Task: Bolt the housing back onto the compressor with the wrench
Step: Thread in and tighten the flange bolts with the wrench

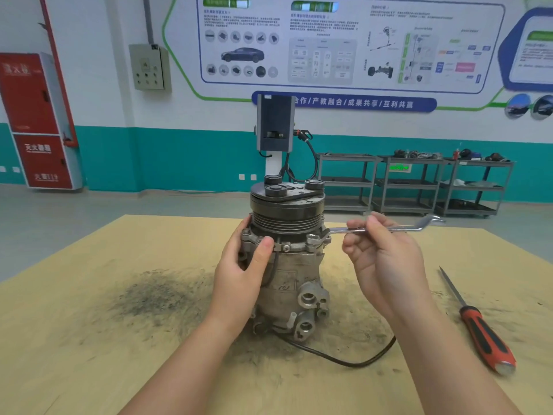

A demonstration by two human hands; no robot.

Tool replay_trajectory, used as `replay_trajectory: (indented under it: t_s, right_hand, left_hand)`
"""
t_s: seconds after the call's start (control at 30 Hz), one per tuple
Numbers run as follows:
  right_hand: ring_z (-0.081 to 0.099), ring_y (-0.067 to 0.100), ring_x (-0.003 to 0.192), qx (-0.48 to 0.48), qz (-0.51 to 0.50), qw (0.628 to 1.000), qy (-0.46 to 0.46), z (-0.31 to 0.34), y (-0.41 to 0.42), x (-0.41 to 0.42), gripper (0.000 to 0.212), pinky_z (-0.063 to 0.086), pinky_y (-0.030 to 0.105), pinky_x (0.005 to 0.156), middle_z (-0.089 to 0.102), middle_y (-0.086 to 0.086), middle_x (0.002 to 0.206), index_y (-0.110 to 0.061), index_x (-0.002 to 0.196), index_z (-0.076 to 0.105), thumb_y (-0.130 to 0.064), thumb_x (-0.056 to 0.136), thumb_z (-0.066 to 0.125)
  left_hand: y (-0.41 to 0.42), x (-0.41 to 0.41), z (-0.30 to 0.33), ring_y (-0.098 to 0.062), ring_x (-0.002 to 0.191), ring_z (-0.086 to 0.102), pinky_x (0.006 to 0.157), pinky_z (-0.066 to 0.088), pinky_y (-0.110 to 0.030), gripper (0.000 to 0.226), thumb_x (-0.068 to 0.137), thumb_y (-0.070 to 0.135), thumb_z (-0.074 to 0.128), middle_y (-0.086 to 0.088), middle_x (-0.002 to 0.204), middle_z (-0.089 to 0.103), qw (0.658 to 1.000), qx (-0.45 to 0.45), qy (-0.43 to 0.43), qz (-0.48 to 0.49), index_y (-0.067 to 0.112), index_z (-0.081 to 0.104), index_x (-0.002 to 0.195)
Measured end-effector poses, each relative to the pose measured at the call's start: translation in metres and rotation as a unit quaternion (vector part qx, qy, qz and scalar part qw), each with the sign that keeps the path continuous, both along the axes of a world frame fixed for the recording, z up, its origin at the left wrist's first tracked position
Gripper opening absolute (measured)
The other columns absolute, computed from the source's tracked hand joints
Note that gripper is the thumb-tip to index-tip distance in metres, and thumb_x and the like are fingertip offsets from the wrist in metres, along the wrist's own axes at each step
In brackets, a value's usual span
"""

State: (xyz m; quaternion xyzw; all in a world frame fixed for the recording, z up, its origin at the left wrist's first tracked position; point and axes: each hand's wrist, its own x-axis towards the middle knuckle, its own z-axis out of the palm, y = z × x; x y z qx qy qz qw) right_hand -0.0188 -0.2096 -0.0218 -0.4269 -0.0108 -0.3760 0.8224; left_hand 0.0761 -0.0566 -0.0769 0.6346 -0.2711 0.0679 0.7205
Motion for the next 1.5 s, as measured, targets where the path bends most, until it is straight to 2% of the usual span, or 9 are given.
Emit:
replay_trajectory:
  t_s: [0.17, 0.43, 0.63, 0.83, 0.93, 1.1, 1.2, 1.33, 1.5]
  right_hand:
    - [0.059, 0.013, 0.052, -0.042, 0.041, 0.998, 0.031, 0.003, -0.012, 0.006, 0.009, 0.051, 0.021, 0.050, 0.066, 0.003, 0.065, -0.006, 0.099, 0.046, -0.008, 0.103, 0.038]
    - [0.063, 0.016, 0.055, -0.135, -0.127, 0.982, -0.037, -0.012, 0.007, 0.007, 0.009, 0.053, 0.024, 0.056, 0.068, 0.002, 0.072, -0.011, 0.097, 0.041, -0.015, 0.104, 0.037]
    - [0.066, 0.017, 0.069, -0.300, -0.305, 0.890, -0.161, -0.035, 0.042, -0.001, 0.012, 0.054, 0.027, 0.068, 0.066, 0.000, 0.086, -0.043, 0.097, 0.052, -0.031, 0.099, 0.051]
    - [0.067, 0.021, 0.079, -0.392, -0.329, 0.844, -0.161, -0.034, 0.042, -0.004, 0.016, 0.056, 0.040, 0.069, 0.064, -0.003, 0.094, -0.025, 0.102, 0.061, -0.036, 0.100, 0.050]
    - [0.068, 0.016, 0.074, -0.328, -0.311, 0.879, -0.155, -0.023, 0.039, -0.011, 0.015, 0.055, 0.029, 0.070, 0.066, -0.003, 0.091, -0.037, 0.098, 0.057, -0.026, 0.101, 0.047]
    - [0.064, 0.014, 0.060, -0.092, -0.192, 0.974, -0.072, -0.014, 0.024, -0.012, 0.013, 0.054, 0.023, 0.060, 0.070, 0.001, 0.074, -0.013, 0.094, 0.046, -0.016, 0.104, 0.038]
    - [0.063, 0.014, 0.059, -0.069, -0.142, 0.986, -0.052, -0.013, 0.019, -0.009, 0.013, 0.054, 0.023, 0.059, 0.070, 0.002, 0.073, -0.008, 0.097, 0.046, -0.014, 0.103, 0.037]
    - [0.064, 0.014, 0.060, -0.071, -0.074, 0.994, -0.037, -0.011, 0.011, -0.006, 0.016, 0.055, 0.023, 0.058, 0.071, 0.004, 0.075, -0.002, 0.109, 0.047, -0.013, 0.103, 0.037]
    - [0.064, 0.014, 0.060, -0.070, -0.005, 0.997, -0.020, -0.007, 0.000, -0.008, 0.016, 0.055, 0.023, 0.059, 0.070, 0.004, 0.075, -0.006, 0.092, 0.049, -0.015, 0.101, 0.040]
  left_hand:
    - [0.003, -0.002, 0.000, -0.009, 0.128, 0.052, 0.108, 0.047, -0.044, 0.100, 0.055, 0.060, 0.080, 0.012, 0.141, 0.052, 0.998, 0.053, 0.011, -0.026, 0.044, 0.035, 0.143]
    - [0.000, -0.002, -0.001, -0.007, 0.125, 0.054, 0.107, 0.048, -0.043, 0.084, 0.060, 0.054, 0.081, 0.014, 0.137, 0.054, 0.999, 0.047, 0.011, 0.004, 0.052, 0.039, 0.132]
    - [-0.002, -0.002, -0.002, -0.011, 0.125, 0.055, 0.106, 0.048, -0.045, 0.085, 0.066, 0.047, 0.083, 0.011, 0.137, 0.055, 0.999, 0.039, 0.002, 0.013, 0.044, 0.040, 0.139]
    - [-0.003, -0.002, -0.002, -0.011, 0.126, 0.054, 0.107, 0.047, -0.045, 0.090, 0.063, 0.050, 0.082, 0.010, 0.139, 0.055, 0.999, 0.039, -0.006, 0.020, 0.041, 0.039, 0.142]
    - [-0.002, -0.002, -0.003, -0.009, 0.126, 0.054, 0.107, 0.047, -0.043, 0.090, 0.060, 0.056, 0.079, 0.012, 0.138, 0.054, 0.999, 0.043, -0.007, 0.024, 0.044, 0.040, 0.140]
    - [-0.003, -0.004, -0.003, 0.012, 0.119, 0.051, 0.105, 0.047, -0.028, 0.044, 0.085, 0.066, 0.057, 0.025, 0.130, 0.055, 1.000, 0.005, -0.010, 0.028, 0.054, 0.044, 0.125]
    - [-0.003, -0.008, 0.000, 0.013, 0.123, 0.048, 0.105, 0.045, -0.021, 0.040, 0.079, 0.058, 0.056, 0.026, 0.133, 0.052, 0.996, -0.053, -0.025, 0.070, 0.050, 0.048, 0.117]
    - [0.000, -0.011, 0.002, -0.009, 0.130, 0.053, 0.112, 0.043, -0.038, 0.013, 0.076, 0.045, 0.069, 0.026, 0.139, 0.049, 0.989, -0.111, -0.040, 0.084, 0.042, 0.062, 0.087]
    - [0.001, -0.016, 0.005, -0.009, 0.128, 0.055, 0.109, 0.046, -0.040, 0.010, 0.072, 0.045, 0.072, 0.029, 0.136, 0.052, 0.989, -0.123, -0.028, 0.074, 0.037, 0.068, 0.076]
